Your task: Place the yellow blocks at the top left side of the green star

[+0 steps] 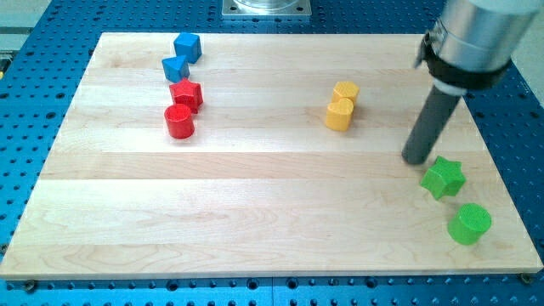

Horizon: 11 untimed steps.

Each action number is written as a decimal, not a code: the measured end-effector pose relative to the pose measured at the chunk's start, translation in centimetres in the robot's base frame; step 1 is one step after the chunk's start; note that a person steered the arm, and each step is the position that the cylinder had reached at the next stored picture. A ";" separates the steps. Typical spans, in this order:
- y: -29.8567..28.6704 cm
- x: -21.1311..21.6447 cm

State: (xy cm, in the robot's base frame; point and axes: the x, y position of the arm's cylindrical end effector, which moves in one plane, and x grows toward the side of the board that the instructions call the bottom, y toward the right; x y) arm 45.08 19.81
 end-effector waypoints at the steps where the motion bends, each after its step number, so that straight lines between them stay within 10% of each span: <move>1: 1.4 2.3; 3: -4.1 3.7; 4: -17.0 2.7; 6: -10.5 -16.2; 8: -9.9 -0.7; 10: -17.9 -0.7; 11: -12.2 3.4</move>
State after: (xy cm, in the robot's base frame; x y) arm 48.51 7.58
